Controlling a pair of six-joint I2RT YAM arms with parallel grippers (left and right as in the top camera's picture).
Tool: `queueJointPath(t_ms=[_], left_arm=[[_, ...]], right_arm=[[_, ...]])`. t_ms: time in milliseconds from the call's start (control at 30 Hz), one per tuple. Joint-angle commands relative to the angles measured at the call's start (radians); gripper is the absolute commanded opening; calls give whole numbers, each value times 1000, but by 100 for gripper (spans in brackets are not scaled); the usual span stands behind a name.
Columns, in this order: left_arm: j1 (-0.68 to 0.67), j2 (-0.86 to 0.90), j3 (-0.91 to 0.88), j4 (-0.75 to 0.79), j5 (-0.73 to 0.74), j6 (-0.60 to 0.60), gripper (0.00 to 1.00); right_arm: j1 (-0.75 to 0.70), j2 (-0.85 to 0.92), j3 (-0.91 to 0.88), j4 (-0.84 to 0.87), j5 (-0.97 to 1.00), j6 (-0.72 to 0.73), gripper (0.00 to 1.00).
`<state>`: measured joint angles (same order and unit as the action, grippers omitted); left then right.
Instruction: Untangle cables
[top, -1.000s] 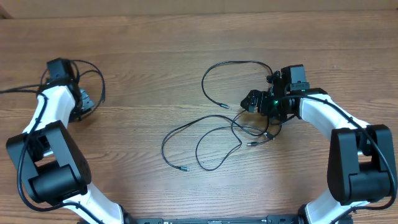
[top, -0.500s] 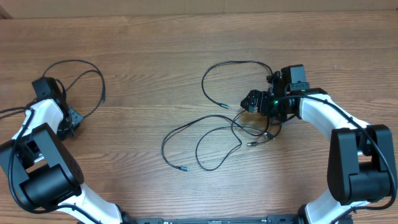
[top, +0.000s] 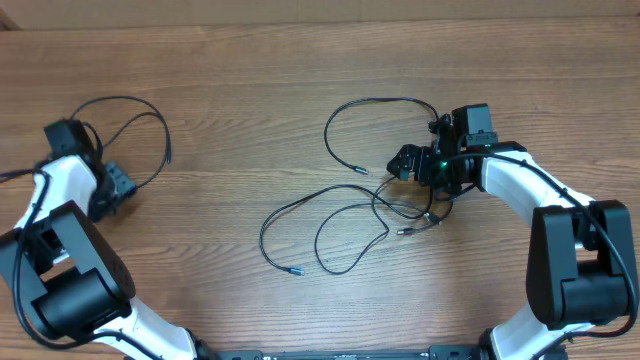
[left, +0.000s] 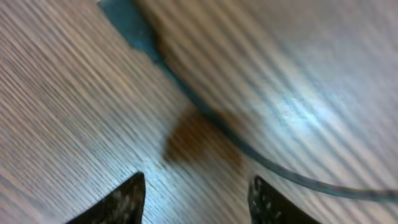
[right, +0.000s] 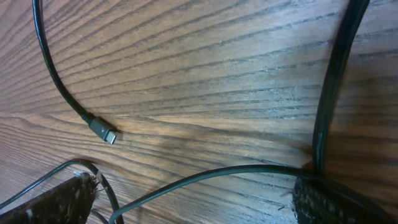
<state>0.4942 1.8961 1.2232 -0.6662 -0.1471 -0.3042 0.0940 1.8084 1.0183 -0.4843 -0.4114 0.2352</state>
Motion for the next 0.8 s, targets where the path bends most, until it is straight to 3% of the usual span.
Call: queueJointPath(t_ms=[0,133,167,200,233,400,600,767], left_arm=[[-4,-60,147,-101,246,28,48],[-13,-98,188,-235,505,29,43],[-17,-102,188,-268,563,36,35],[-22,-102,187,-295,612,39,11],[-33,-101,183,-330,661,40,4],[-134,-100,94,-385,742,158,5],[-273,-99,-59,-356,739,167,4],[-381,-99,-182,-238,739,166,4]], right_arm=[[2,6,-3,4,15,1,100],[2,6,-3,4,15,1,100],[2,6,-3,4,15,1,100],[2,6,-3,4,15,1,100],[2,6,-3,4,15,1,100],[2,6,-3,4,15,1,100],[2,6,-3,4,15,1,100],[2,6,-3,4,15,1,100]])
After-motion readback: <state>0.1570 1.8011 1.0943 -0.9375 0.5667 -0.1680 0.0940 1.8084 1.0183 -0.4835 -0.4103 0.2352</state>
